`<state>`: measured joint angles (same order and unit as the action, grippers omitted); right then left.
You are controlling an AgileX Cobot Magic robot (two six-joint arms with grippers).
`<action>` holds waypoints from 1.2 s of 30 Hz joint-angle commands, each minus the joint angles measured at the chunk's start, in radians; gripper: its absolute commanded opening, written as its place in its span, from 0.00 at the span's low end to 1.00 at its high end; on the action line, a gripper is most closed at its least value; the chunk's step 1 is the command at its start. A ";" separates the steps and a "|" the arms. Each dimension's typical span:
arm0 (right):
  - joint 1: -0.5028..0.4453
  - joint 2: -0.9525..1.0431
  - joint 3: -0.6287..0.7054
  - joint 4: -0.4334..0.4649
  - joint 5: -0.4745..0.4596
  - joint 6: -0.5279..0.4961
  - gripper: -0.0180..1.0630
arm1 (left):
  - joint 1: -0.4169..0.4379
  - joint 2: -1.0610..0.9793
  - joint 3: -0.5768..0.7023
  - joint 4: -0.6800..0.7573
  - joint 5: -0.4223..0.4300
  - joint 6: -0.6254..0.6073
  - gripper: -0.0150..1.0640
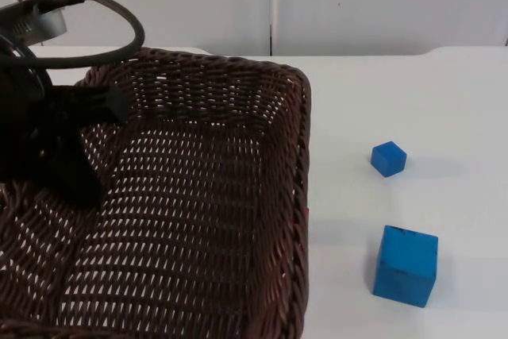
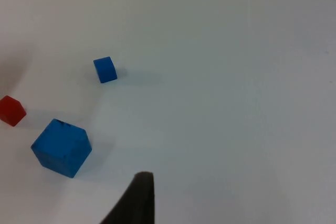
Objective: Pick up the basket with the left hand and place the largest block into the basket with the right hand.
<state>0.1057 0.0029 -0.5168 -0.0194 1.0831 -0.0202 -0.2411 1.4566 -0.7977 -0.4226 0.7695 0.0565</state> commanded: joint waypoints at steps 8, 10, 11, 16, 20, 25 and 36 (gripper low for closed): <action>-0.006 0.187 -0.109 0.000 -0.077 -0.021 0.99 | -0.001 -0.013 0.001 -0.036 -0.006 -0.002 0.01; -0.006 0.262 -0.151 0.000 -0.105 -0.025 0.99 | -0.001 -0.013 0.001 -0.038 -0.006 -0.002 0.01; -0.006 0.303 -0.174 0.000 -0.114 -0.025 0.99 | -0.001 -0.013 0.001 -0.040 -0.006 -0.002 0.01; -0.006 0.463 -0.264 0.000 -0.115 -0.025 0.99 | -0.001 -0.013 0.001 -0.040 -0.006 -0.002 0.01; -0.006 0.572 -0.321 0.000 -0.115 -0.025 0.99 | -0.001 -0.013 0.001 -0.042 -0.006 -0.002 0.01; -0.003 0.697 -0.370 0.002 -0.115 -0.025 0.99 | -0.001 -0.013 0.001 -0.042 -0.006 -0.002 0.01; -0.003 0.870 -0.387 0.110 -0.152 -0.148 0.99 | -0.001 -0.013 0.001 -0.044 -0.001 -0.002 0.01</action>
<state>0.1057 0.8474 -0.8955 0.0333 0.9532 -0.1077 -0.2411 1.4566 -0.7977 -0.4357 0.7695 0.0565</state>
